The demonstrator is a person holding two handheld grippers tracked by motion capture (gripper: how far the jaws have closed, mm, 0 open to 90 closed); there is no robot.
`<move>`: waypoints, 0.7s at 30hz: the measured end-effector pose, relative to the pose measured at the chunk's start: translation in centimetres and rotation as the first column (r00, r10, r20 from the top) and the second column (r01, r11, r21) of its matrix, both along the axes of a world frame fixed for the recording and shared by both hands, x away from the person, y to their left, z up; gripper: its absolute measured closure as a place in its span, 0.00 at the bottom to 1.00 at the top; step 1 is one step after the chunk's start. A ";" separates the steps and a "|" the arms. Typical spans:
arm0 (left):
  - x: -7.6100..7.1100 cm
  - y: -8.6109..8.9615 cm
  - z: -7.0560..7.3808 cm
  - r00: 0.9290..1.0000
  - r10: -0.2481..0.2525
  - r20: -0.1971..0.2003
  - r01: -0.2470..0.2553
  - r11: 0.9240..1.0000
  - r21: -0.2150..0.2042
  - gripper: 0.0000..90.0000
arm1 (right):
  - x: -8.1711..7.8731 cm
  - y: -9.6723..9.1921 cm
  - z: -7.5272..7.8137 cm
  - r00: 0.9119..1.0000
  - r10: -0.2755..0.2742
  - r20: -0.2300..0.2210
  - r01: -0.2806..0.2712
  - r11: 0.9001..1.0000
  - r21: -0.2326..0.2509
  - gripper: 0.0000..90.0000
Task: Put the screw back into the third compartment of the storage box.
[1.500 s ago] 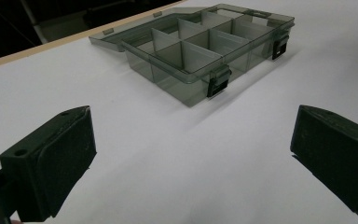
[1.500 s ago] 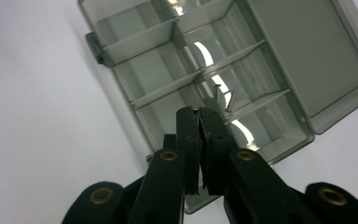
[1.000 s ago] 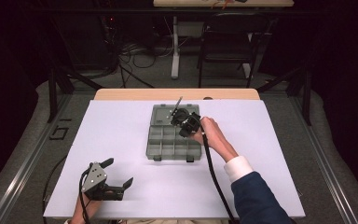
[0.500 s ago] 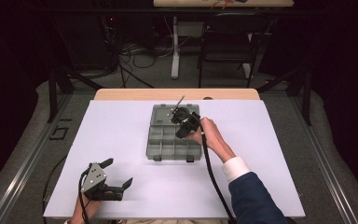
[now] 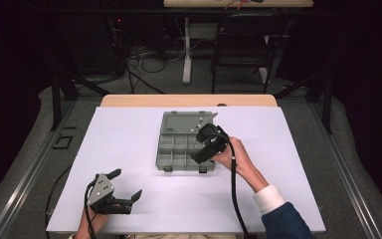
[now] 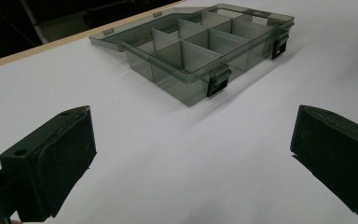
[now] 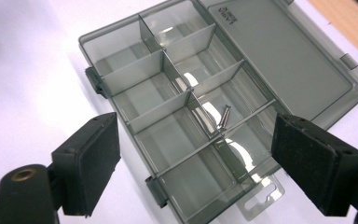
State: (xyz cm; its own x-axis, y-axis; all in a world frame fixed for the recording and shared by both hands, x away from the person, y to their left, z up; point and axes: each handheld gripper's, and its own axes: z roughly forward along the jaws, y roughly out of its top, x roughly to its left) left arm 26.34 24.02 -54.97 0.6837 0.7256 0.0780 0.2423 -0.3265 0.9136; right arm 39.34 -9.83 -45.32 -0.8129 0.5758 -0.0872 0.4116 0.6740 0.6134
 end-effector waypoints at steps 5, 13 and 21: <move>0.0 0.0 0.0 1.000 -0.001 -0.001 0.001 1.000 -0.002 0.00 | -1.7 -1.6 -0.2 0.999 0.000 0.041 -0.003 0.998 0.059 0.10; 0.0 0.0 0.0 1.000 -0.001 -0.001 0.001 1.000 0.005 0.00 | -4.3 -3.9 -0.8 0.996 -0.012 0.083 0.002 0.994 0.112 0.02; -0.1 0.0 0.0 1.000 0.002 0.001 -0.002 1.000 0.002 0.00 | -6.1 -6.6 -1.5 0.990 -0.055 0.128 0.031 0.983 0.181 0.00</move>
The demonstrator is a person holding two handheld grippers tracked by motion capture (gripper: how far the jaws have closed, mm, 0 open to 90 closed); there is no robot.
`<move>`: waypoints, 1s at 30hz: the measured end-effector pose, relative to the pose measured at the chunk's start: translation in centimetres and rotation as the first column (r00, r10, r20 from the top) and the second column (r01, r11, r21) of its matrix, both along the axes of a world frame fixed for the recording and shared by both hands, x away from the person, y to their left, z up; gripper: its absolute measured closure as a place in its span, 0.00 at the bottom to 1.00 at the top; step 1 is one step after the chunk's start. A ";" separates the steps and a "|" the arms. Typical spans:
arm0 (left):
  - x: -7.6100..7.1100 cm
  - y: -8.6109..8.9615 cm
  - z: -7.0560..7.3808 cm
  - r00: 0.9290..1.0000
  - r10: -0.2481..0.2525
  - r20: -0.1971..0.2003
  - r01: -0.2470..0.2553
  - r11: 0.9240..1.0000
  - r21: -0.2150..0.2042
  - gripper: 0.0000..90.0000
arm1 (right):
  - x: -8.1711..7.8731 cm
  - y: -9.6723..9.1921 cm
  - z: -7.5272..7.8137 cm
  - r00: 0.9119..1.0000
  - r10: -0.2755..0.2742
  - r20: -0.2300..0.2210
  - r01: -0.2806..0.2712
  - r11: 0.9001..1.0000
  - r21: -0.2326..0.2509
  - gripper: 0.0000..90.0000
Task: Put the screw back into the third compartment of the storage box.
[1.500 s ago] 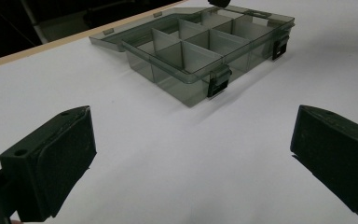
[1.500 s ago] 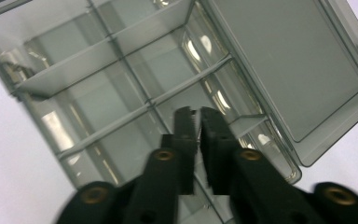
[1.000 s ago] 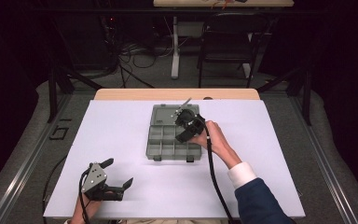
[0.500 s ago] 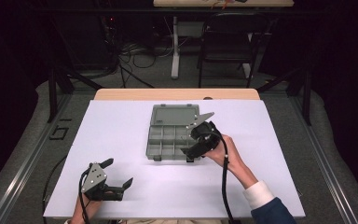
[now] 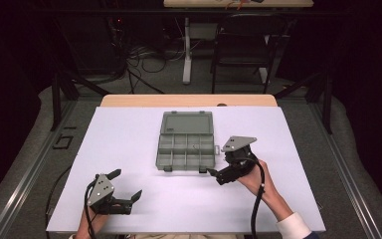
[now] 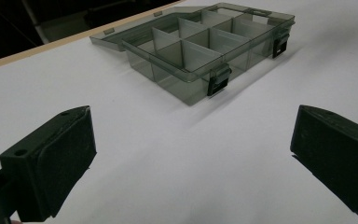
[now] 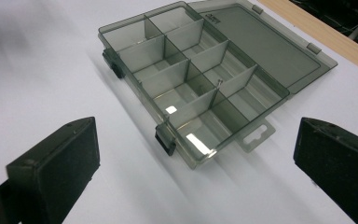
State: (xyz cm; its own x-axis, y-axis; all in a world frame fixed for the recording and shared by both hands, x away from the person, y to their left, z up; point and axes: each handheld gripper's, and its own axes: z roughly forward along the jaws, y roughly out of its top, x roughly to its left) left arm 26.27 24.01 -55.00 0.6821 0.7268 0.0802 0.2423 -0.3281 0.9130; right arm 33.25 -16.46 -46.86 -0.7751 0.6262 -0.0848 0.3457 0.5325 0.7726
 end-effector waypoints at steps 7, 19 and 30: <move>0.0 0.0 0.0 1.000 -0.002 -0.001 0.002 1.000 0.005 0.00 | -1.3 -1.3 -1.2 0.999 -0.009 0.035 0.008 0.999 0.034 0.00; 0.0 0.0 -0.1 1.000 -0.003 -0.005 0.003 1.000 0.003 0.00 | -3.3 -3.6 -2.7 0.995 -0.029 0.092 0.022 0.997 0.078 0.00; 0.0 0.0 -0.1 1.000 0.001 -0.004 -0.001 1.000 -0.003 0.00 | -5.0 -5.4 -4.2 0.986 -0.058 0.156 0.040 0.993 0.113 0.00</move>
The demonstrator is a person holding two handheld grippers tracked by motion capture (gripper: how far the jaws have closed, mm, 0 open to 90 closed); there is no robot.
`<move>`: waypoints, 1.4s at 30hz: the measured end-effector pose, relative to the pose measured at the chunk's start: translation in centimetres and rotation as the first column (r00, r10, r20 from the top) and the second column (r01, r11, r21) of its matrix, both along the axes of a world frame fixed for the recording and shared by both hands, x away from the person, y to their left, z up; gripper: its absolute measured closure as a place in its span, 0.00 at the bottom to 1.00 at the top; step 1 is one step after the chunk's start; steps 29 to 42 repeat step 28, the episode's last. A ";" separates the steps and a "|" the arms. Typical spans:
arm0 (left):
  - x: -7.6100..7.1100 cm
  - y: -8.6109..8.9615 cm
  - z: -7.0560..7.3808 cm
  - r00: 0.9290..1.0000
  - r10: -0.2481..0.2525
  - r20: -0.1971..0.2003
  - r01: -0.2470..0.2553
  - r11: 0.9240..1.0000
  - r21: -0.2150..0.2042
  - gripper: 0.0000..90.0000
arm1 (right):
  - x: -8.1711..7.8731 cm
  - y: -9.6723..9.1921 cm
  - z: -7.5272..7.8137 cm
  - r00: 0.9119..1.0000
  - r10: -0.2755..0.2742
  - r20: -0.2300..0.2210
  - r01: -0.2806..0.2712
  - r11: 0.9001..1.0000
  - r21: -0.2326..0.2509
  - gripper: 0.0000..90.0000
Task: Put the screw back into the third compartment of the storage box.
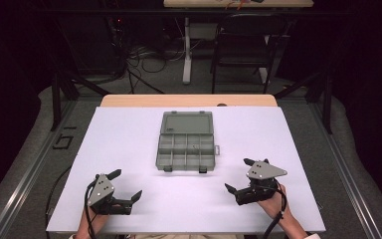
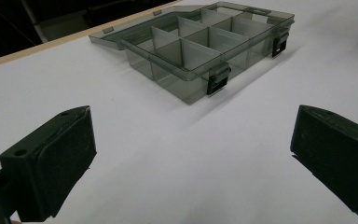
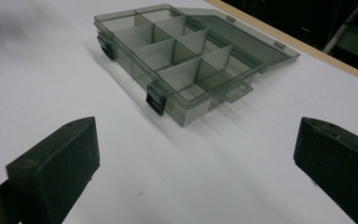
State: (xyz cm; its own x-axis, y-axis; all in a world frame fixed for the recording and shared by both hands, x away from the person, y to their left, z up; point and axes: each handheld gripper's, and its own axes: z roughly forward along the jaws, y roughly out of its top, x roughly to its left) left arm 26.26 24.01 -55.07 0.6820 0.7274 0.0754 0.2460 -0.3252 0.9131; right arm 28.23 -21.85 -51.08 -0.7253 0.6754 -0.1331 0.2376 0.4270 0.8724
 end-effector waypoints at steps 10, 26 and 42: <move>0.0 0.0 0.0 1.000 -0.003 0.003 0.003 1.000 0.008 0.00 | -1.1 -1.5 -0.6 0.999 -0.044 0.025 0.042 0.998 0.053 0.00; 0.0 0.0 0.0 1.000 -0.007 0.004 0.007 1.000 0.005 0.00 | -2.3 -2.3 -0.6 0.995 -0.063 0.081 0.055 0.993 0.102 0.00; 0.0 -0.1 0.0 1.000 -0.009 0.004 0.009 1.000 0.005 0.00 | -2.2 -2.5 -0.6 0.995 -0.063 0.080 0.054 0.993 0.101 0.00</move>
